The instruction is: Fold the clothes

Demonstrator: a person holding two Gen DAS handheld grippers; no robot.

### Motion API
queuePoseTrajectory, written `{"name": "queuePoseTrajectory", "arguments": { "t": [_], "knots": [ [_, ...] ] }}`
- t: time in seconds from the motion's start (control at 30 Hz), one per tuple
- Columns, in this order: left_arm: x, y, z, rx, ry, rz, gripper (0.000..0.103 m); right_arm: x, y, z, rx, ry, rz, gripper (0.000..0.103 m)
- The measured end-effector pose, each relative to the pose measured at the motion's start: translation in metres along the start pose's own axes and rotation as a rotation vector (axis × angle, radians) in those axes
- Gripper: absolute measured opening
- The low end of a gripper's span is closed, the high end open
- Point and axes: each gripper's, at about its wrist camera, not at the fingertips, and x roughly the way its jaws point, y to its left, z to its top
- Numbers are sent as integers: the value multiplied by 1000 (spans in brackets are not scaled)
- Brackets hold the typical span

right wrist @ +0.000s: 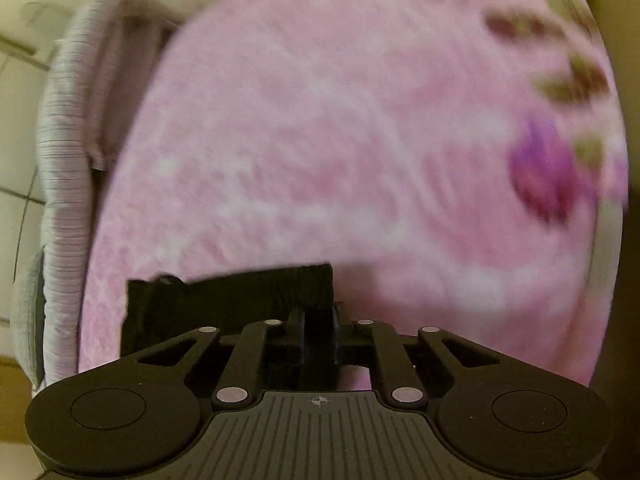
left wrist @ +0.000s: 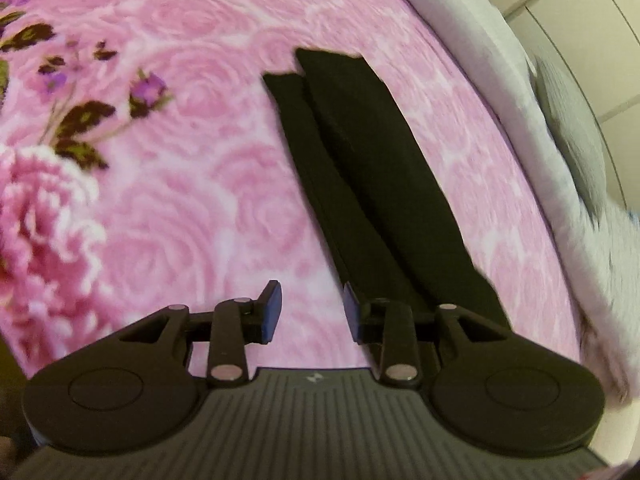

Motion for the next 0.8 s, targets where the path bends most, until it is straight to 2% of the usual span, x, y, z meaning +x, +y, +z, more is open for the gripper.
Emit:
{"name": "queuePoseTrajectory", "arguments": {
  "t": [0.17, 0.3, 0.43, 0.63, 0.67, 0.73, 0.77, 0.8],
  "knots": [
    [29, 8, 34, -113, -60, -39, 33, 1, -8, -16, 73, -2, 33, 45],
    [58, 11, 57, -167, -78, -38, 34, -2, -6, -15, 86, -12, 45, 47],
    [86, 11, 69, -172, -65, -13, 35, -3, -8, -13, 105, -15, 56, 47],
    [108, 1, 71, -87, -111, -9, 35, 1, -13, -16, 111, -29, 91, 47],
    [110, -1, 71, -68, -117, -10, 33, 1, -14, -16, 114, -31, 98, 47],
    [109, -5, 73, -15, -112, -29, 1, 2, -15, -16, 105, -29, 119, 46],
    [106, -7, 74, 19, -114, -44, 0, 3, -15, -16, 103, -26, 136, 46],
    [97, -9, 74, 60, -132, -61, 0, 3, -17, -15, 104, -21, 151, 35]
  ]
}}
